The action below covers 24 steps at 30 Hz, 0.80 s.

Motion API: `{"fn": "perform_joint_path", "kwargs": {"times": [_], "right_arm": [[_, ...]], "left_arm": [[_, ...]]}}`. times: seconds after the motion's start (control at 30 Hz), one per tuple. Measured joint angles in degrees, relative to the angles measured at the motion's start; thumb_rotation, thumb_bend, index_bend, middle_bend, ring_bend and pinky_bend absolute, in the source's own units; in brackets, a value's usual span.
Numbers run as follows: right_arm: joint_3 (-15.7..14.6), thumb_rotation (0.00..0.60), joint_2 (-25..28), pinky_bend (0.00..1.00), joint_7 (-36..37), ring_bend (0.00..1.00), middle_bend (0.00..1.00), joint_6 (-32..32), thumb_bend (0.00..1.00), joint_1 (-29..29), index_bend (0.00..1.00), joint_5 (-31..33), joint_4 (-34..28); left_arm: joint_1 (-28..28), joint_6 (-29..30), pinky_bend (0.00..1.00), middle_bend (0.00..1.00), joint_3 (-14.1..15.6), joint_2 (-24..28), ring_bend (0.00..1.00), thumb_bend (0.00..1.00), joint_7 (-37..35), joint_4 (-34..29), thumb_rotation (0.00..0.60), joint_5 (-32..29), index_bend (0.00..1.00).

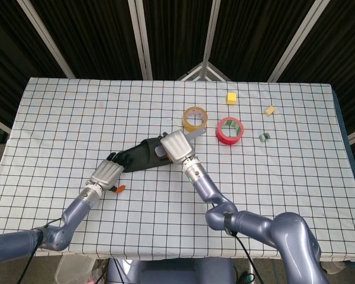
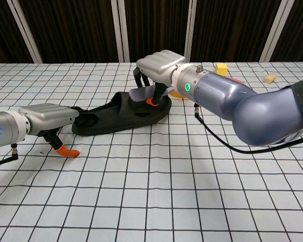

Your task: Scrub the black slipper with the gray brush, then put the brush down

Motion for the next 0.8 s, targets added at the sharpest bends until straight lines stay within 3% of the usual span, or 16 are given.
{"fn": "perform_joint_path", "kwargs": {"times": [0.27,0.8], "right_arm": [[0.05,0.600,0.05,0.64,-0.09,0.65,0.73,-0.24,0.80,-0.18,0.82,-0.20,-0.49],[-0.76,0.600,0.41,0.64,-2.96,0.65,0.73,2.57,0.80,-0.50,0.82,-2.50,-8.45]], "left_arm": [[-0.16,0.62,0.05,0.04,0.21,-0.19,0.01,0.44,0.44,-0.17,0.478,-0.28,0.05],[-0.47,0.90,0.05,0.04,0.52,-0.06,0.01,0.46,0.91,-0.42,0.476,-1.14,0.05]]}}
